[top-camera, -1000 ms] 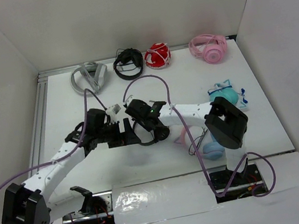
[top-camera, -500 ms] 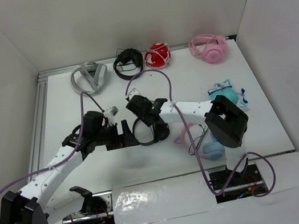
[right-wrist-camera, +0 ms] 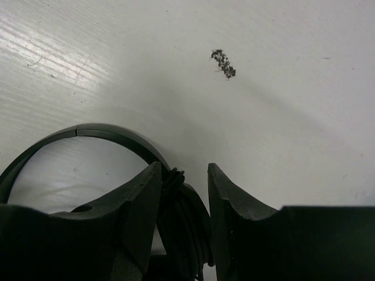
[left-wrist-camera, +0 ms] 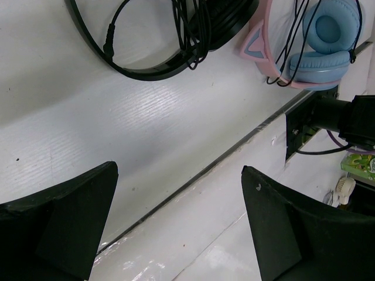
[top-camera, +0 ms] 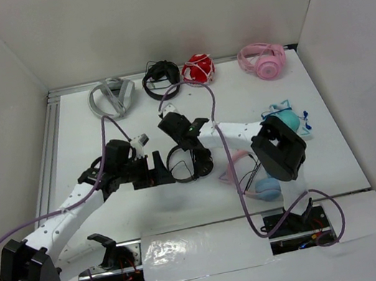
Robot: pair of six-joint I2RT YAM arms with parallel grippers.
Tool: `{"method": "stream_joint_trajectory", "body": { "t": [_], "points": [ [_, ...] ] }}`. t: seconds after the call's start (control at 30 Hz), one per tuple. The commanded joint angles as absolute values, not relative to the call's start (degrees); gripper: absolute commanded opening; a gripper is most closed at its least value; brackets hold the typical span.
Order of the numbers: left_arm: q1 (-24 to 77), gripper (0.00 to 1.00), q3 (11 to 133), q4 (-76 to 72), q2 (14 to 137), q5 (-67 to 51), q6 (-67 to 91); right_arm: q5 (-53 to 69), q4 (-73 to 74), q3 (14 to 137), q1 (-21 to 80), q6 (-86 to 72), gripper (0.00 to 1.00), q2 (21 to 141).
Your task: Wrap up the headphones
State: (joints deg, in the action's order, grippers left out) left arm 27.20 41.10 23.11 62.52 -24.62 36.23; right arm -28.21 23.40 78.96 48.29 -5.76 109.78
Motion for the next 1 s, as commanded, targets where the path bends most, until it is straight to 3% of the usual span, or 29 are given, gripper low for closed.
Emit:
{"method": "stream_joint_trajectory", "body": {
  "t": [0.0, 0.17, 0.23, 0.27, 0.3, 0.6, 0.97],
  "points": [
    [27.2, 0.99, 42.0, 23.1, 61.5, -25.0, 35.9, -28.6, 20.4, 80.7, 47.7, -6.9, 0.44, 108.8],
    [27.2, 0.99, 42.0, 22.9, 61.8, -25.2, 36.3, -27.3, 18.8, 79.8, 46.3, -8.7, 0.48, 104.5],
    [27.2, 0.99, 42.2, 23.0, 61.5, -25.2, 36.5, -25.3, 17.8, 78.8, 45.5, -9.7, 0.56, 102.2],
    [27.2, 0.99, 42.4, 23.2, 61.3, -25.1, 36.5, -22.8, 16.2, 77.0, 45.0, -10.2, 0.85, 99.3],
    [27.2, 0.99, 42.9, 23.3, 61.2, -24.9, 36.5, -21.3, 15.4, 75.9, 44.0, -10.6, 0.99, 97.5],
    [27.2, 0.99, 47.9, 26.3, 58.4, -22.2, 37.1, -15.4, 9.6, 60.8, 34.0, -23.5, 1.00, 75.1],
    [27.3, 0.99, 50.4, 33.0, 44.7, -12.4, 43.8, -37.2, 22.0, 46.1, 27.3, -37.9, 1.00, 47.0]
  ]
}}
